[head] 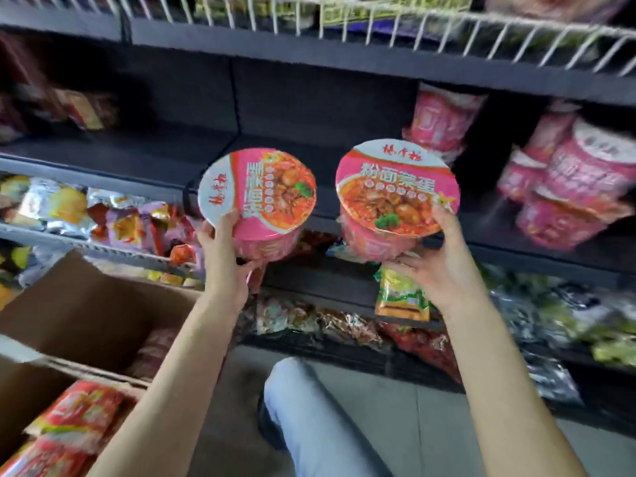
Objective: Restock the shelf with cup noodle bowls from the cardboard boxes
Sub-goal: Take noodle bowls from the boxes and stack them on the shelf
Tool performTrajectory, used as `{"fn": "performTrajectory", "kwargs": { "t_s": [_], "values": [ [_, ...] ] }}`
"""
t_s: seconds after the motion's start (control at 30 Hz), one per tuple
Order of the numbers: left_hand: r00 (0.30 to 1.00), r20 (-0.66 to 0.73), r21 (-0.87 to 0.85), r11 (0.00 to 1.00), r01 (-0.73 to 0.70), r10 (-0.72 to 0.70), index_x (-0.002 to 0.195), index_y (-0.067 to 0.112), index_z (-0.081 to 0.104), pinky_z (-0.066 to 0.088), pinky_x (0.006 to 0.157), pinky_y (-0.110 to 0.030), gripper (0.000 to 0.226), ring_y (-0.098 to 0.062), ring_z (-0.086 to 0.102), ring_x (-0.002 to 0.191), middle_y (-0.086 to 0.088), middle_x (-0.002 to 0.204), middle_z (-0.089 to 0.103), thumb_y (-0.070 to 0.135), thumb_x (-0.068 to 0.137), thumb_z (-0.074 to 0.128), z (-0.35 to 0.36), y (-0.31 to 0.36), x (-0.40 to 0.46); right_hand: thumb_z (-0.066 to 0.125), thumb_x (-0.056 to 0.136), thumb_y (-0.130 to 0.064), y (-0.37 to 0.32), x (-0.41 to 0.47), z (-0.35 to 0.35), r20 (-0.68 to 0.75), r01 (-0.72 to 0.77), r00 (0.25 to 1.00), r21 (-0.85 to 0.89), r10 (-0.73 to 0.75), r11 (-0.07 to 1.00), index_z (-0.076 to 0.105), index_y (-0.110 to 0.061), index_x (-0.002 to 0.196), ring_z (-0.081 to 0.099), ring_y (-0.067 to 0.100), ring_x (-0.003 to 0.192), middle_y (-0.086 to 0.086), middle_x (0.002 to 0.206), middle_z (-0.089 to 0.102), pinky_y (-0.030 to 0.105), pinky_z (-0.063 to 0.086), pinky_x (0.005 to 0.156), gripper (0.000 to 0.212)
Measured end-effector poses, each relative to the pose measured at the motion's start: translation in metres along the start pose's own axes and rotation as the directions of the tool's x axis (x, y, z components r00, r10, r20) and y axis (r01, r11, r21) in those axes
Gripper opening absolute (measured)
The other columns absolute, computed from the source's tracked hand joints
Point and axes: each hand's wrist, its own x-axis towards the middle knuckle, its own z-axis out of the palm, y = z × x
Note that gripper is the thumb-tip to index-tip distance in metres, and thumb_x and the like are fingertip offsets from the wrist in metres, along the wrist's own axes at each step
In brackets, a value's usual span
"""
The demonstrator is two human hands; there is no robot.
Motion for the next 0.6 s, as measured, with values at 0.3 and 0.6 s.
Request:
{"fn": "performTrajectory", "kwargs": {
  "t_s": [0.3,0.6],
  "values": [
    [0.996,-0.014,-0.048,0.995,0.083,-0.084,0.131,0.032,0.044,0.051,0.089,-0.049,0.059,-0.023,0.058,0.110,0.000,0.124,0.059,0.056,0.080,0.061,0.118,-0.015,0.006,0.071,0.071,-0.058,-0.065,0.070,-0.034,-0.179,0.018,0.982,-0.224,-0.059,0.974,0.039,-0.027,0.127,0.057,0.029,0.108,0.006,0.127,0.051,0.053,0.051,0.083,0.071],
    [0.997,0.002,0.061,0.995,0.079,-0.079,0.134,0.031,0.042,0.051,0.080,-0.046,0.064,-0.023,0.058,0.110,0.000,0.125,0.059,0.061,0.080,0.060,0.143,0.001,0.034,0.051,0.096,-0.039,-0.044,0.163,0.018,-0.132,-0.047,0.991,-0.228,0.017,0.973,0.038,-0.018,0.140,0.057,0.027,0.111,0.007,0.130,0.055,0.049,0.052,0.085,0.051]
  ]
}}
